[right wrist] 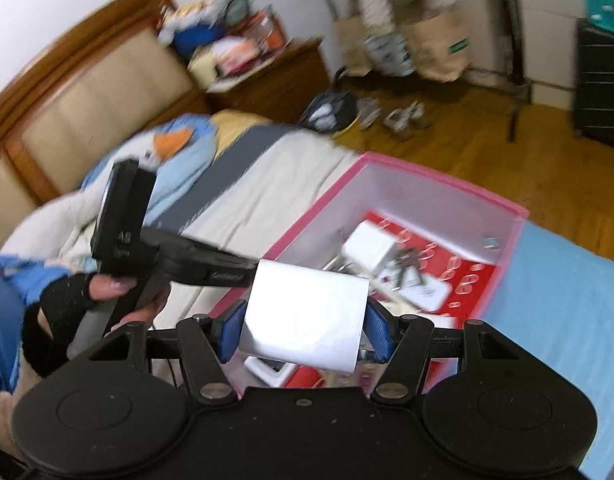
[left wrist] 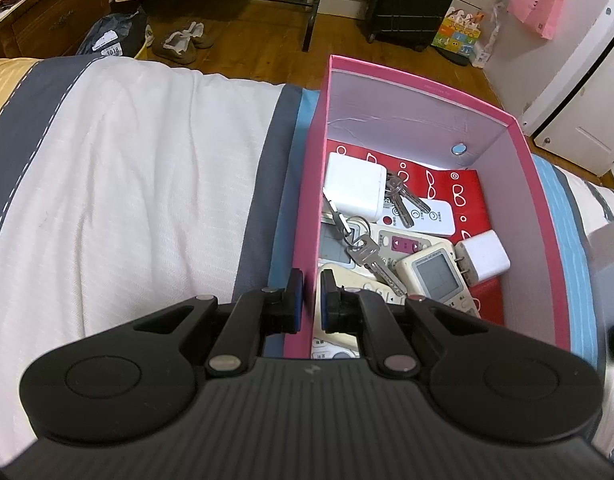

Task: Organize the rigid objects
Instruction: 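Carry the large white charger into the pink box and open the right tool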

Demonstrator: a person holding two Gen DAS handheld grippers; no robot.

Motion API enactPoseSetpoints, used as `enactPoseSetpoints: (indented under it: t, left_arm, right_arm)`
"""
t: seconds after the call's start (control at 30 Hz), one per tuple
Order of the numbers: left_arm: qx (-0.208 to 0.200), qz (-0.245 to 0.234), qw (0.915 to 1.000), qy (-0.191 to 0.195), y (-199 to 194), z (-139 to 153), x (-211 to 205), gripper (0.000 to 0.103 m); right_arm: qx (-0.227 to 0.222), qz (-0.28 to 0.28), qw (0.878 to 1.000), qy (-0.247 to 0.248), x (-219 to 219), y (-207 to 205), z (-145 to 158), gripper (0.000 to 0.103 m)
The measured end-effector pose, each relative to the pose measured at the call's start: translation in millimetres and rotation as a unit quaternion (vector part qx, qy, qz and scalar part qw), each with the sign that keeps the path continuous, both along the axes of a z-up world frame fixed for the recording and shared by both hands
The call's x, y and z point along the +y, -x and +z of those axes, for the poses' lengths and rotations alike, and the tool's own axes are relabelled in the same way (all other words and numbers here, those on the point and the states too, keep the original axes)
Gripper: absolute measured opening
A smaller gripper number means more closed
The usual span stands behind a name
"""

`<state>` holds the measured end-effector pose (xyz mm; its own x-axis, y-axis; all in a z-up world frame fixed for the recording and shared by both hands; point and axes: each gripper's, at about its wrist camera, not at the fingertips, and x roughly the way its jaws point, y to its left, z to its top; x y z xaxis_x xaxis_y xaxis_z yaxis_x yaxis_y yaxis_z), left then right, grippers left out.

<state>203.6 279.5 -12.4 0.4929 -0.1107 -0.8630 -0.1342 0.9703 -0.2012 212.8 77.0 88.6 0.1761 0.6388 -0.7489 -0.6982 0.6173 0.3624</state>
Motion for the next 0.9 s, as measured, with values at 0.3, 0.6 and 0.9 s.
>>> enactPoseSetpoints:
  t: [0.3,0.6,0.9]
  left_arm:
    - [-0.003,-0.003,1.0000,0.001,1,-1,2,0.006]
    - [-0.006,-0.006,0.9999,0.011,3,-1,5,0.006]
    - [-0.007,-0.008,0.9999,0.010,5,0,4,0.006]
  right_arm:
    - [0.109,-0.016,0.993,0.030,45,-24,-64,0.066]
    - [0.034,0.038,0.994,0.093,77,-9,-82,0.066]
    - [-0.006,0.068,0.989,0.129,99,-21,-93,0.067]
